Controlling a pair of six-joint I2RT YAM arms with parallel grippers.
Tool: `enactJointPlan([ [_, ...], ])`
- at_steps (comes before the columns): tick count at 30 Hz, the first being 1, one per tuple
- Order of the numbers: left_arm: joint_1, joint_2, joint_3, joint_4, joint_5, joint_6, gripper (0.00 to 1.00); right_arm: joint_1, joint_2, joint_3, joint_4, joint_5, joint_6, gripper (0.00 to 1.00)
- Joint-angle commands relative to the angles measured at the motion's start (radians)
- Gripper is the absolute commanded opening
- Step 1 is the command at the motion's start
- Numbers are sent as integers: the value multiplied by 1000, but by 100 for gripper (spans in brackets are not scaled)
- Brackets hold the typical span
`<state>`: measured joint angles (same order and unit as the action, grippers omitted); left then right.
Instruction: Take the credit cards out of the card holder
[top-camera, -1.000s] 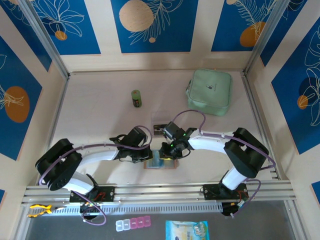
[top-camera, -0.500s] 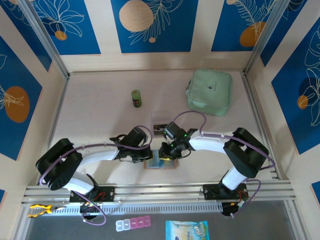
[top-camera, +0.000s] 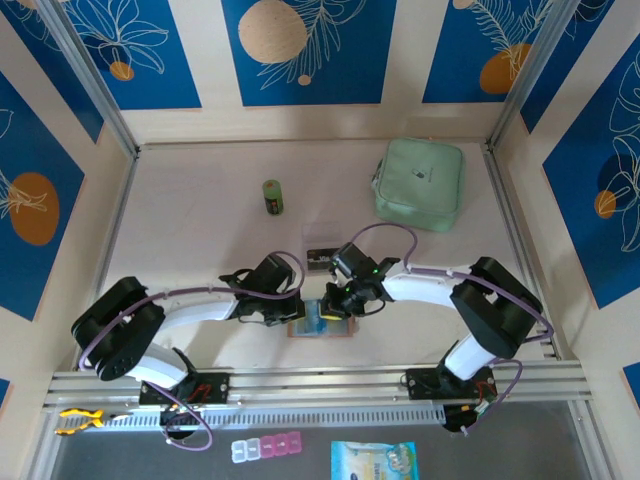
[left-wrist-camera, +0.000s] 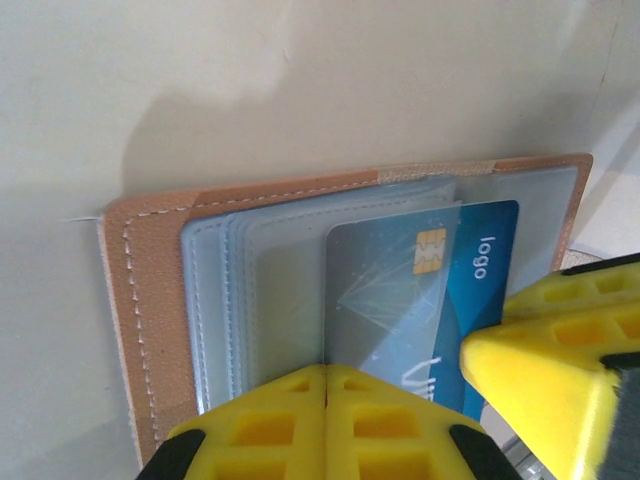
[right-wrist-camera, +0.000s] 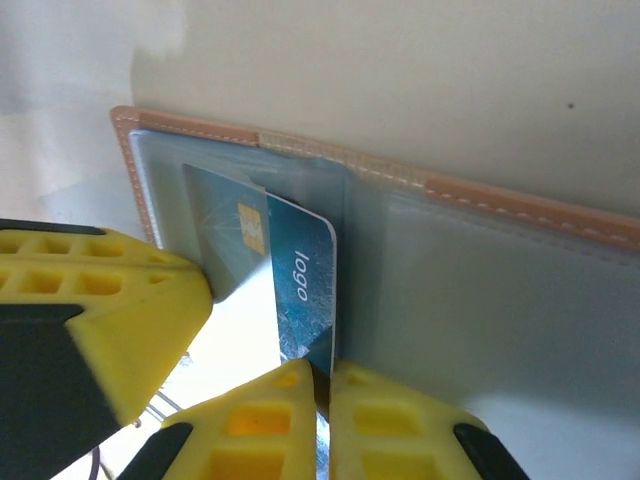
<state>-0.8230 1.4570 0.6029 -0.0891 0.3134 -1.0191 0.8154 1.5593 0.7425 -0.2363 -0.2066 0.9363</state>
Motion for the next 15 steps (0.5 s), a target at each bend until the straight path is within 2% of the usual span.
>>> enactJointPlan([
  [1, -4, 13, -16, -34, -11, 7, 5, -8, -27, -24, 2, -4, 2, 9],
  [15, -5, 8, -10, -45, -13, 8, 5, -73, -131, -33, -159, 50, -78, 7],
])
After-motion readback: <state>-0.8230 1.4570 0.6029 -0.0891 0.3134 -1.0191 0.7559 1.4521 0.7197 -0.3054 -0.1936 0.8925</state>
